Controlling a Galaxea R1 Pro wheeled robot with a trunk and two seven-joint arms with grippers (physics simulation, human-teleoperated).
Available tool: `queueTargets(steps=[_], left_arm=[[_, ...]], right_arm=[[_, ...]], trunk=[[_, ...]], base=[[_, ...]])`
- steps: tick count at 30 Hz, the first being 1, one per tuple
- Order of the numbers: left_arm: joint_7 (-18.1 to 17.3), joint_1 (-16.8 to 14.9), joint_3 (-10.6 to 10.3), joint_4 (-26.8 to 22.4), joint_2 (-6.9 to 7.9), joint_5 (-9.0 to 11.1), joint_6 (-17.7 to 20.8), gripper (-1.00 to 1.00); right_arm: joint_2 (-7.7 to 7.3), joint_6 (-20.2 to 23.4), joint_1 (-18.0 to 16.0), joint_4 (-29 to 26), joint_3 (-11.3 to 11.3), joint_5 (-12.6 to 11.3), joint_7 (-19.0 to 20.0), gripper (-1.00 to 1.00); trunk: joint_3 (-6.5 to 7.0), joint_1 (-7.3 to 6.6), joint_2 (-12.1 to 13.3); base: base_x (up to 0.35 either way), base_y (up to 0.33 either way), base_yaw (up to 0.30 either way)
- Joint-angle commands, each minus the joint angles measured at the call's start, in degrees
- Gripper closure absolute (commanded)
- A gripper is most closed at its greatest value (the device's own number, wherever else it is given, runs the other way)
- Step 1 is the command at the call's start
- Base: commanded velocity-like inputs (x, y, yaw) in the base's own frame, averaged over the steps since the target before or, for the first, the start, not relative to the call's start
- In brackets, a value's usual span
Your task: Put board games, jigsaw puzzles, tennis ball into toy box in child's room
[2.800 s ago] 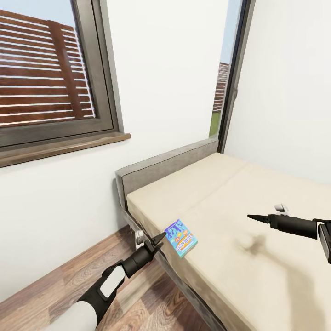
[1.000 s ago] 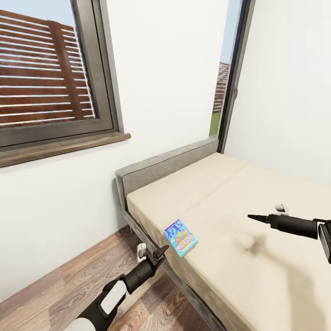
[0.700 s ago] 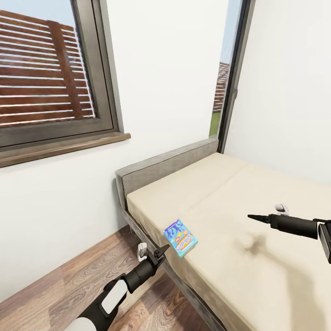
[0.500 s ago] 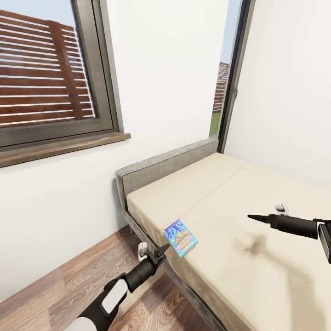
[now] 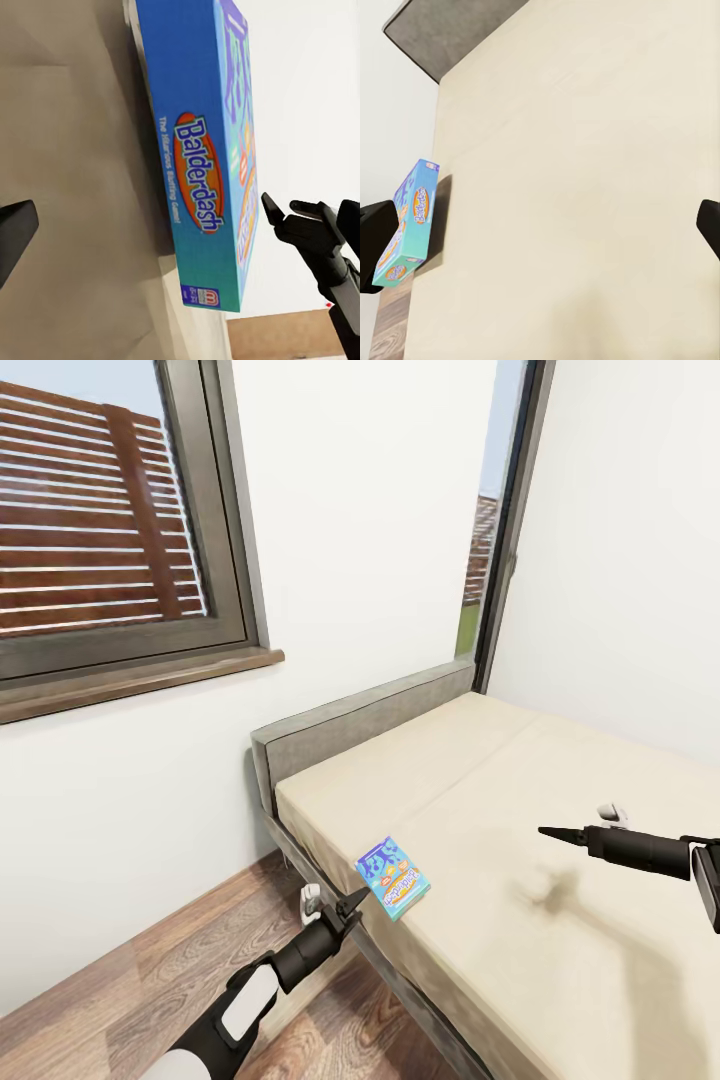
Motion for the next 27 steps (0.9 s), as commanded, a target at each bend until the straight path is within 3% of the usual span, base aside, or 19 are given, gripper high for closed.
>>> queueTargets(steps=[1, 27], left_arm=[[-0.07, 0.02, -0.14, -0.12, 0.02, 0.60, 0.51, -1.00], [-0.04, 0.69, -0.26, -2.64, -0.06, 0.68, 0.64, -1.00]], right_arm=[[0.05, 0.48, -0.06, -0.05, -0.22, 0.60, 0.51, -1.00], [0.06, 0.44, -0.06, -0.05, -0.20, 0.60, 0.51, -1.00]], trunk=[[-0.05, -0.01, -0.02], [-0.05, -0.01, -0.02]], base=[[0.000, 0.000, 0.000], [0.000, 0.000, 0.000]])
